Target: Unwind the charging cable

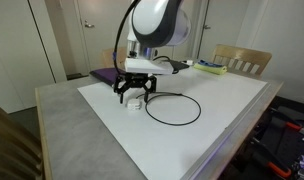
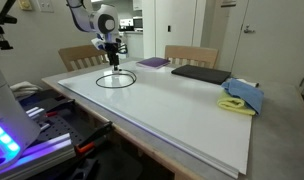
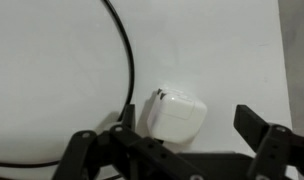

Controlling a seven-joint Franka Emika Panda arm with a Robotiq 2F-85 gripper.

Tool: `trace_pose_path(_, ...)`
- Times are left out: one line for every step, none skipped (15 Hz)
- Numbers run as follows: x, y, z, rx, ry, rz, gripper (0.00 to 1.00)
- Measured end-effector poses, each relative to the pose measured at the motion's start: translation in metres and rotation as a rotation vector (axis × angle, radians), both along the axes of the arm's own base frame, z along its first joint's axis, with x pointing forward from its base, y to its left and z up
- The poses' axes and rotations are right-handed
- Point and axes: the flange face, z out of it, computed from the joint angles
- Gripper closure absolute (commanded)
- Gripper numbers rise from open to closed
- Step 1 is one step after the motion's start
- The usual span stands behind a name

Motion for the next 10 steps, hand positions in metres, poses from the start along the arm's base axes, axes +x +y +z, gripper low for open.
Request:
trace_pose_path(-0.0007, 0.0001, -0.0011, 0.003, 0.004, -0.004, 0.25)
trace_pose_path(-0.0013, 0.0002, -0.0022, 0.005, 0.008, -0.007, 0.28)
trace_pose_path(-0.0019, 0.0004, -0.0033, 0.006, 0.01, -0.008, 0.34)
trace_pose_path(-0.0025, 0.0006, -0.0041, 0.006, 0.012, -0.008, 0.42)
trace_pose_path(-0.0029, 0.0008, -0.0047, 0.006, 0.014, -0.007, 0.48)
trace_pose_path(-0.0032, 0.001, -0.0052, 0.006, 0.015, -0.006, 0.56)
trace_pose_path(-0.0034, 0.0012, -0.0058, 0.006, 0.015, -0.004, 0.62)
trace_pose_path(-0.0037, 0.0013, -0.0062, 0.006, 0.016, -0.003, 0.7)
trace_pose_path(-0.0037, 0.0014, -0.0062, 0.006, 0.016, -0.002, 0.72)
trace_pose_path(-0.0036, 0.0017, -0.0059, 0.006, 0.016, -0.002, 0.72)
